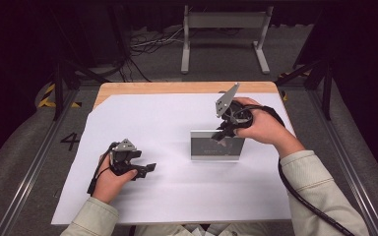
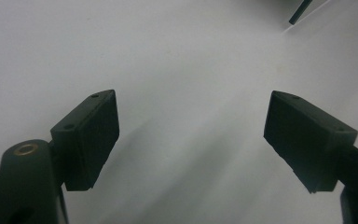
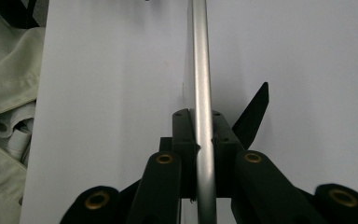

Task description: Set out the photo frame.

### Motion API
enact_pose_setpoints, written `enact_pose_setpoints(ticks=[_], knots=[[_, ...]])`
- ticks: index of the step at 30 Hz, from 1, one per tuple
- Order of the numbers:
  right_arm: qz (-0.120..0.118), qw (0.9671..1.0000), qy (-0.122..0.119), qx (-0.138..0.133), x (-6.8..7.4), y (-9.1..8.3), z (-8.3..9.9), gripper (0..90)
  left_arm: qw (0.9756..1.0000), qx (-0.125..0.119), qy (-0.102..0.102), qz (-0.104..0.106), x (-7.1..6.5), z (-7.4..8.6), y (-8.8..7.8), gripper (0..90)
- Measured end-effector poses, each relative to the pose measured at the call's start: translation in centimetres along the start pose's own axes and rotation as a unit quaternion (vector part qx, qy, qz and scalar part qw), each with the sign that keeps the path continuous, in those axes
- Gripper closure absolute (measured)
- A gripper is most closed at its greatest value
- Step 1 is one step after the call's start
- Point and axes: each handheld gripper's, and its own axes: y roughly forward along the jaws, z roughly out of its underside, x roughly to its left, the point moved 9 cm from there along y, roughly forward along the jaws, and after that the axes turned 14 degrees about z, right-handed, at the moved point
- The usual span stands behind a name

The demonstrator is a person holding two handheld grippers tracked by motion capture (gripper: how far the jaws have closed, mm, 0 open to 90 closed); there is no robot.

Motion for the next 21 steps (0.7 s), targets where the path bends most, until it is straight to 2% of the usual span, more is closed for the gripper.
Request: enact_pose_setpoints(ticks=[11, 14, 18, 21], knots=[[-0.009, 0.9999, 0.010, 0.003, -0.3, 0.6, 0.7, 83.6, 1.0000, 0.000, -0.002, 0.002, 0.0, 0.0, 0.0, 18.8], [0.007, 1.0000, 0.005, 0.001, -0.7, 0.6, 0.8, 81.0, 1.0000, 0.000, -0.002, 0.002, 0.0, 0.0, 0.0, 18.8], [0.026, 0.9996, 0.013, -0.002, -1.3, 0.3, 0.8, 77.9, 1.0000, 0.001, -0.001, 0.002, -0.1, 0.0, 0.0, 18.8], [0.034, 0.9992, 0.020, -0.004, -1.4, 0.4, 0.9, 71.7, 1.0000, 0.001, -0.001, 0.002, -0.1, 0.0, 0.0, 18.7]])
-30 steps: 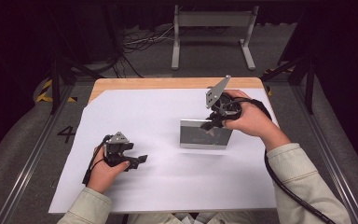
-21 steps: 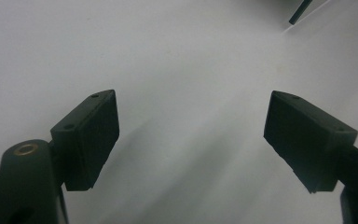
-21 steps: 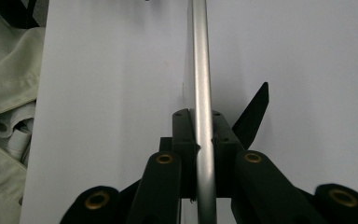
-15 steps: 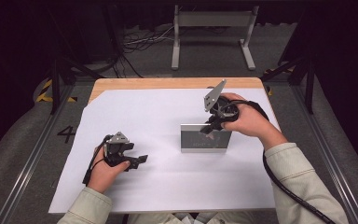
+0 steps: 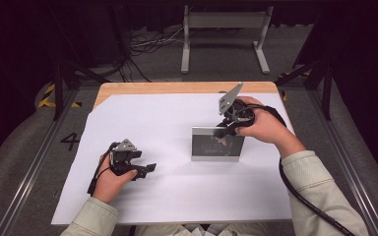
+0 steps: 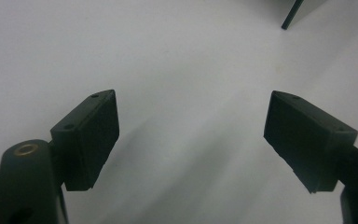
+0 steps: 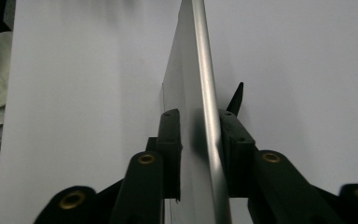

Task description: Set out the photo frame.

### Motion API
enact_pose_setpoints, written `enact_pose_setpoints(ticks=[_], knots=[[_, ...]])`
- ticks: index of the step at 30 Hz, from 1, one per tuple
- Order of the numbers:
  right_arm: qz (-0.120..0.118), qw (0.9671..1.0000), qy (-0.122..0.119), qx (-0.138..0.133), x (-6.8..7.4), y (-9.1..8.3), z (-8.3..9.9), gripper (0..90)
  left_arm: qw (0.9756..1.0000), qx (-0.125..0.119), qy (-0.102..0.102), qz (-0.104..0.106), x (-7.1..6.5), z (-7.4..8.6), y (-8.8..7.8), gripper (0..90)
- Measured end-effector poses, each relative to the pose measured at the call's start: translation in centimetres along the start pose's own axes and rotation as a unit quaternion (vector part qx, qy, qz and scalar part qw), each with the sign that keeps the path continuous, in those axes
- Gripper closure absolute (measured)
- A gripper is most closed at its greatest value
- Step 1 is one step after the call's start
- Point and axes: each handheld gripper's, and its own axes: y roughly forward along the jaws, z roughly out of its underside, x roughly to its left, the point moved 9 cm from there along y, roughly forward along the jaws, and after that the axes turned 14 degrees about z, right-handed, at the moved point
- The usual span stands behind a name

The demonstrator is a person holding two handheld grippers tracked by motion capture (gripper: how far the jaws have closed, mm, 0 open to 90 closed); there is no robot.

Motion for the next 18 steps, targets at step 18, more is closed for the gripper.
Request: enact_pose_setpoints(ticks=[18], knots=[[0.060, 0.9956, 0.052, -0.050, -1.3, -1.1, -0.6, 36.7, 1.0000, -0.001, 0.003, 0.003, 0.1, -0.2, 0.0, 18.3]])
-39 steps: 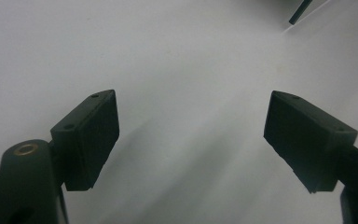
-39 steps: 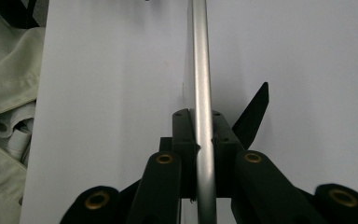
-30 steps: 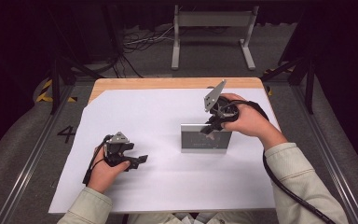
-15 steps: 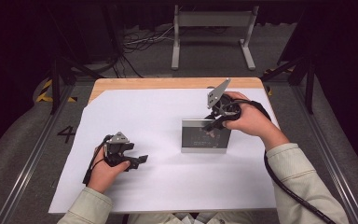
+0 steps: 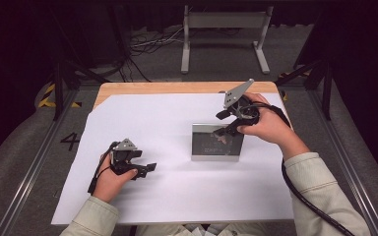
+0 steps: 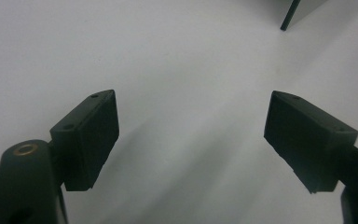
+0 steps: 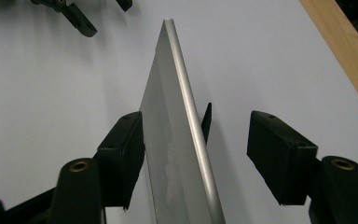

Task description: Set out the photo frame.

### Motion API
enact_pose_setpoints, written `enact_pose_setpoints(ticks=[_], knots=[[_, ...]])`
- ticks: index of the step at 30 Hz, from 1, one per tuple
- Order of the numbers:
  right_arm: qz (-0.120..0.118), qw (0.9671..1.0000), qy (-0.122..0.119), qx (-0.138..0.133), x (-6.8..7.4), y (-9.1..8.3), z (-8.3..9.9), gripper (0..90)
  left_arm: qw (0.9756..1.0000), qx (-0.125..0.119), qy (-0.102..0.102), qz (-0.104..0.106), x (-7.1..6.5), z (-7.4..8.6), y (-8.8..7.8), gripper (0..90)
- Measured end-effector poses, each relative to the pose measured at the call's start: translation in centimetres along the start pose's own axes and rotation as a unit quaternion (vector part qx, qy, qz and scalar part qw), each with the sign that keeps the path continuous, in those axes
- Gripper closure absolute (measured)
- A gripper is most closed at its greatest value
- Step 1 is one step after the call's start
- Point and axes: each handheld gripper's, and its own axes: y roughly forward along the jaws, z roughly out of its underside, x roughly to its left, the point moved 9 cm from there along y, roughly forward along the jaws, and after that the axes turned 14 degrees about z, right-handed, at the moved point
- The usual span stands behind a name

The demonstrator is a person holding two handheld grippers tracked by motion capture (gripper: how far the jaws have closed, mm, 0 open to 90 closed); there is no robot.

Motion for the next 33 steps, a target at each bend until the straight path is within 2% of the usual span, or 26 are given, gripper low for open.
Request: enact_pose_setpoints(ticks=[6, 18, 29, 31, 33], knots=[[0.017, 0.9997, 0.014, -0.013, -0.6, -1.7, 0.5, 33.2, 1.0000, 0.004, 0.006, -0.006, -0.1, 0.2, -0.4, 16.7], [0.047, 0.9973, 0.051, -0.026, -1.8, -5.2, 2.7, 30.3, 1.0000, -0.006, 0.008, 0.000, 0.1, 0.3, -1.0, 12.6], [0.068, 0.9944, 0.075, -0.031, -2.0, -7.1, 5.0, 27.4, 0.9999, -0.003, 0.009, 0.003, 0.2, 0.3, -1.1, 8.0], [0.073, 0.9934, 0.082, -0.035, -2.1, -7.5, 5.5, 27.1, 0.9998, -0.001, 0.016, 0.012, 0.0, 0.4, -1.0, 6.1], [0.078, 0.9924, 0.089, -0.035, -2.1, -7.7, 6.0, 26.8, 0.9997, 0.003, 0.020, 0.011, 0.1, 0.5, -1.1, 5.2]])
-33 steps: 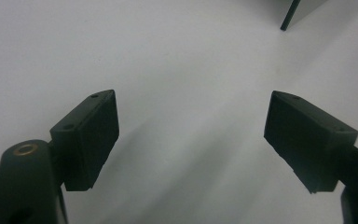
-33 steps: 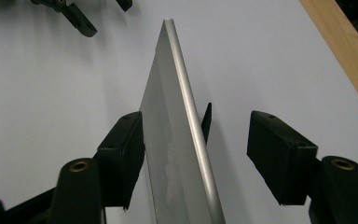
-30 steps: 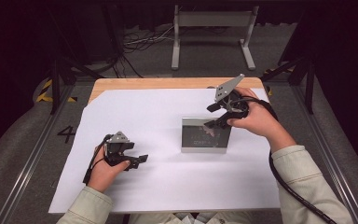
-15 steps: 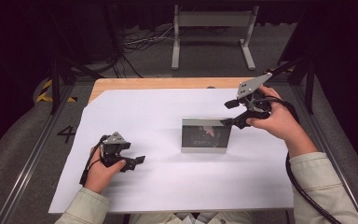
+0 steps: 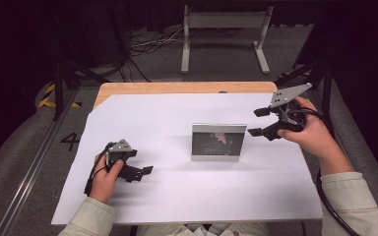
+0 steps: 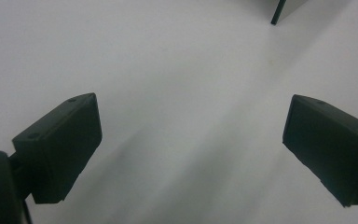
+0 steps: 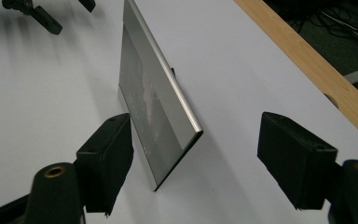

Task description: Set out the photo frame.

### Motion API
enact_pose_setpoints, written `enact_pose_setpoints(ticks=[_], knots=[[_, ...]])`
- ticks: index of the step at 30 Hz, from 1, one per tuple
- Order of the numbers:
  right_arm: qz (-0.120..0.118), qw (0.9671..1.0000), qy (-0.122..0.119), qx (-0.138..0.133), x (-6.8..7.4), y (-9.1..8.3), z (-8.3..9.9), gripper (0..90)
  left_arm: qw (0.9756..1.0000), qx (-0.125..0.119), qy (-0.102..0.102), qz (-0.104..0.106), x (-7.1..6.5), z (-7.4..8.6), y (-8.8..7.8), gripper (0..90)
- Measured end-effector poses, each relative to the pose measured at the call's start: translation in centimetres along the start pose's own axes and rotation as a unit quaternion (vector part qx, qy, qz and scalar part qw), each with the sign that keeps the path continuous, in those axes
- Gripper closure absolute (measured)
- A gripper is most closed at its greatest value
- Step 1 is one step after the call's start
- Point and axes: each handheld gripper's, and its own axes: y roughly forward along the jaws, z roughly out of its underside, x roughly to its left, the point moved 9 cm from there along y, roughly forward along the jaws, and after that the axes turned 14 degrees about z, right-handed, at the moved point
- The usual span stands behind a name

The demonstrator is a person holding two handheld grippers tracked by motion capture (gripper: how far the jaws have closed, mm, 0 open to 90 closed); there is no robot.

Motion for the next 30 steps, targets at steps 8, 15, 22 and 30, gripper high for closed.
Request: enact_pose_setpoints(ticks=[8, 15, 22, 30], knots=[[0.014, 0.9997, 0.020, -0.006, -0.4, -0.6, 1.3, 26.3, 1.0000, -0.005, -0.005, -0.004, 0.2, 0.0, -0.1, 5.2], [0.023, 0.9991, 0.035, -0.006, -0.4, -0.8, 2.8, 26.0, 0.9999, -0.007, -0.001, -0.009, 0.2, 0.0, -0.2, 4.9], [0.027, 0.9987, 0.044, 0.000, 0.3, -0.2, 5.2, 25.4, 0.9999, -0.009, 0.004, -0.014, 0.5, 0.2, -0.6, 4.9], [0.025, 0.9971, 0.072, -0.008, 0.7, 0.8, 7.6, 24.9, 0.9996, -0.008, 0.021, -0.019, 0.4, 0.2, -0.8, 4.6]])
